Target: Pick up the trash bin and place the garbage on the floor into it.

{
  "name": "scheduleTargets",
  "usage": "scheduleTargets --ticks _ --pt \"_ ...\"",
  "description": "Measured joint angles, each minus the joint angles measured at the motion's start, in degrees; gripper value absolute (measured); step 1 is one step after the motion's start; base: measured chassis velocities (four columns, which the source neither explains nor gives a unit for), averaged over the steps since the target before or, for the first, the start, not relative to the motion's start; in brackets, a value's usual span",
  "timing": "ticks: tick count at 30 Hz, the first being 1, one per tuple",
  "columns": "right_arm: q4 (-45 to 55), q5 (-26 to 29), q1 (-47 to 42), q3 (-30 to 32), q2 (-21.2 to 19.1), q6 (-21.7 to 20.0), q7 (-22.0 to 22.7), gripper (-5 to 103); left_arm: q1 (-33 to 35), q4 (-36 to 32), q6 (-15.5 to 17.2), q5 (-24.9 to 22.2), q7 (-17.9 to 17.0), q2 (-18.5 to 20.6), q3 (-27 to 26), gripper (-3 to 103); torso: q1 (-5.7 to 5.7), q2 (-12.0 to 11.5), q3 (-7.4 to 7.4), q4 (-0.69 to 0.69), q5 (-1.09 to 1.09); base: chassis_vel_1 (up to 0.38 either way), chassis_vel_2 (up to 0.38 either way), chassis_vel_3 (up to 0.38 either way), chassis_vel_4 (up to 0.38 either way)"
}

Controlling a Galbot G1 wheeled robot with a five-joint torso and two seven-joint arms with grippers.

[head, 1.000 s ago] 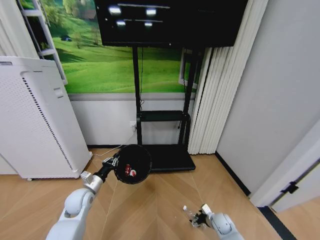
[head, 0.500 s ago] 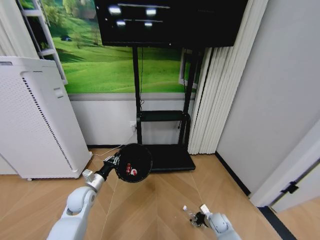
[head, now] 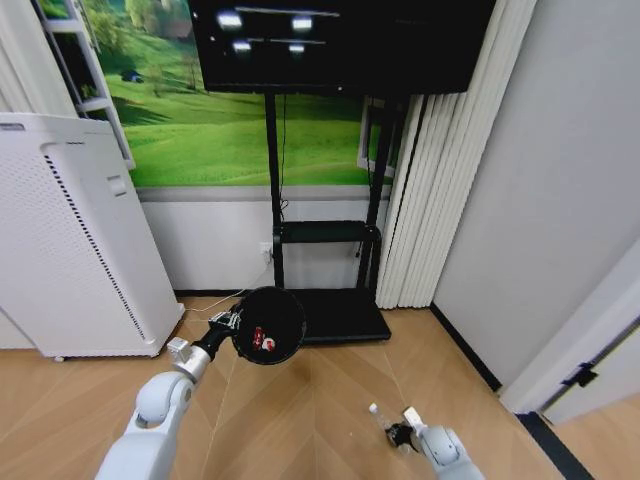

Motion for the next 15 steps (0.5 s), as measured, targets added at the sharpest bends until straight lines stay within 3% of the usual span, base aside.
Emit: scheduleTargets --ticks 3,7,10,15 --pt "9.0 8.6 -0.7 5.8 -0.2 -2.4 2.0 21 -0.6 2.9 -0.2 0.8 -0.2 -0.7 -0.1 7 0.0 0.0 0.0 0.0 -0.01 0.0 0.0 0.0 0.0" --pt "18.2 14.3 -1.6 10.3 0.1 -4.1 0.4 21 -1.9 6.9 -0.4 0.6 -0.8 -1.2 0.7 7 0.0 0.0 0.0 -0.01 -0.02 0.0 0.0 0.0 0.0" --pt "20.7 15.7 -1.9 11.1 0.3 -4.5 0.4 21 -2.3 7.7 -0.3 0.1 -1.1 -1.4 1.1 7 0.0 0.0 0.0 0.0 -0.03 0.0 0.0 0.0 0.0" --pt "32.6 24.9 -3.1 12.4 1.7 -6.0 2.2 21 -4.6 10.9 1.3 -4.0 -2.1 -2.4 4.9 7 0.0 0.0 0.0 0.0 -0.01 0.0 0.0 0.0 0.0"
